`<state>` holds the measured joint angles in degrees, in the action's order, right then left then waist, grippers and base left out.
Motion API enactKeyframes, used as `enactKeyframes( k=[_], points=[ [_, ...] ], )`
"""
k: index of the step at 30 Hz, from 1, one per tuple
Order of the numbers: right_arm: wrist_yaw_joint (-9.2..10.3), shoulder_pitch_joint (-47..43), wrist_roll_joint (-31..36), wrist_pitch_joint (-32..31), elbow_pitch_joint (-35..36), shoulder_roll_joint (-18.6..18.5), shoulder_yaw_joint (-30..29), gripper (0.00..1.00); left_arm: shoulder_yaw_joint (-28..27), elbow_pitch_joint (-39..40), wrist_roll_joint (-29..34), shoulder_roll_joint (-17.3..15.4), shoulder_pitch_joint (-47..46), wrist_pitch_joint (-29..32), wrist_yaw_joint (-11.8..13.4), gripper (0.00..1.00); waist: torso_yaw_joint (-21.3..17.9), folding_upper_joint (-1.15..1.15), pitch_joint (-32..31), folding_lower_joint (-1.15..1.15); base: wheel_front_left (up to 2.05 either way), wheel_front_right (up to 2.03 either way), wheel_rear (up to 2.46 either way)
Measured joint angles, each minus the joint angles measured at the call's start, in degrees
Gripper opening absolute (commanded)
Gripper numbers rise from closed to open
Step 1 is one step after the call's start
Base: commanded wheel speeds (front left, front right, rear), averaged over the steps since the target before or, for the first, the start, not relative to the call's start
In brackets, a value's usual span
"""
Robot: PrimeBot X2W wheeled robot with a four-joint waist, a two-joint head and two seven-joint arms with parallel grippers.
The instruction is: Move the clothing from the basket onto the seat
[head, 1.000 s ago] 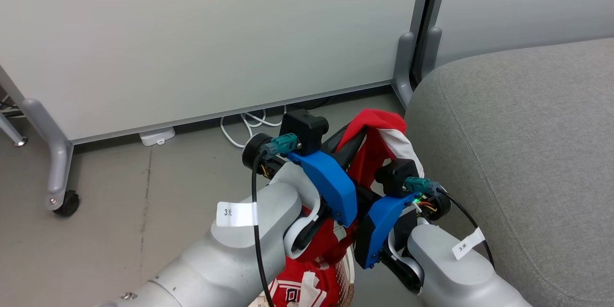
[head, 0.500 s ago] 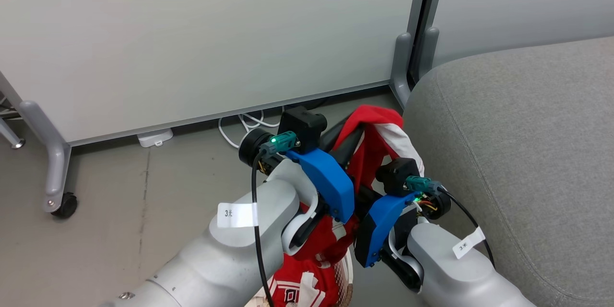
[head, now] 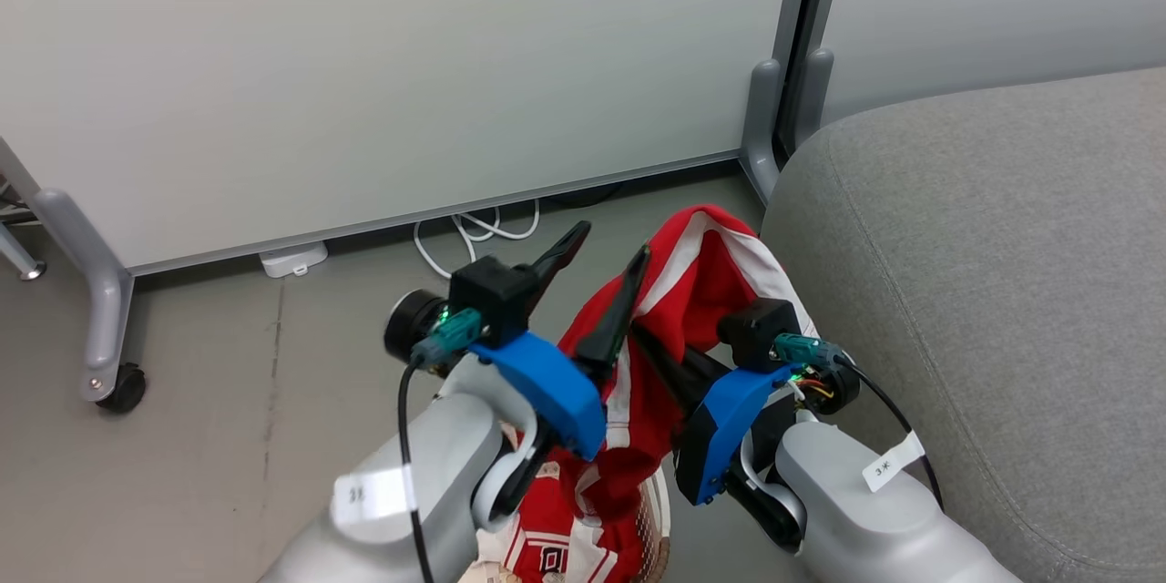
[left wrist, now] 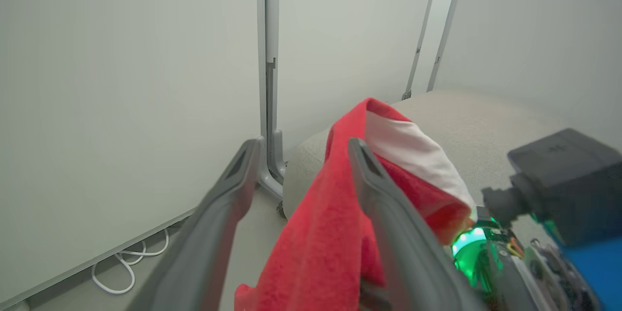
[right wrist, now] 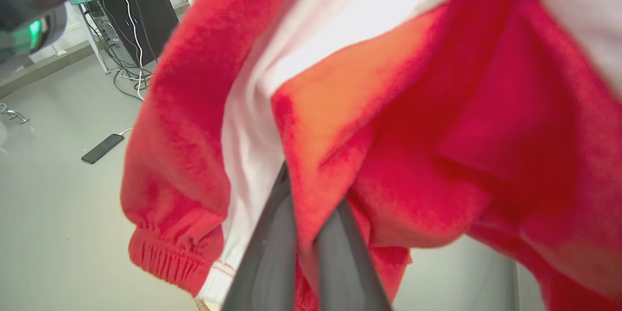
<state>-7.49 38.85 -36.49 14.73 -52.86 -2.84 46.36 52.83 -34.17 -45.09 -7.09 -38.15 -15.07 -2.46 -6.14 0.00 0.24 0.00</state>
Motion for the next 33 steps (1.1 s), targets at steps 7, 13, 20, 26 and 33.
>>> enactKeyframes(
  k=[7, 13, 20, 26, 33],
  points=[
    [0.00, -0.02, 1.23, 0.16, 0.08, 0.00, -0.84, 0.00, -7.30, 8.18, 8.81, -3.07, 9.43, 0.00, 1.00, 1.00, 0.17, 0.00, 0.11, 0.00, 0.00, 0.00, 0.00],
    [0.00, -0.08, 1.67, 0.23, 1.00, 0.00, -1.29, 0.00, -14.12, 14.37, 14.83, -4.88, 18.57, 0.00, 1.09, 1.00, 0.10, 0.00, -0.03, 0.00, 0.00, 0.00, 0.00],
    [0.01, -0.30, 2.37, 0.24, 1.37, -0.09, -1.91, 0.00, -20.29, 17.18, 19.82, -5.61, 25.86, 0.00, -0.12, 1.00, 0.38, 0.00, -0.11, 0.00, 0.00, 0.00, 0.00],
    [0.00, -0.88, 2.60, 0.24, 1.57, -0.11, -2.31, 0.00, -26.65, 19.62, 22.65, -4.41, 30.92, 0.00, -1.10, 1.00, 0.15, 0.00, -0.30, 0.00, 0.00, 0.00, 0.00],
    [0.01, -1.44, 2.69, 0.24, 1.69, -0.11, -2.54, 0.00, -30.82, 20.27, 25.61, -2.42, 33.98, 0.00, -2.65, 1.00, 0.13, 0.00, -0.51, 0.00, 0.00, 0.00, 0.00]
  ],
)
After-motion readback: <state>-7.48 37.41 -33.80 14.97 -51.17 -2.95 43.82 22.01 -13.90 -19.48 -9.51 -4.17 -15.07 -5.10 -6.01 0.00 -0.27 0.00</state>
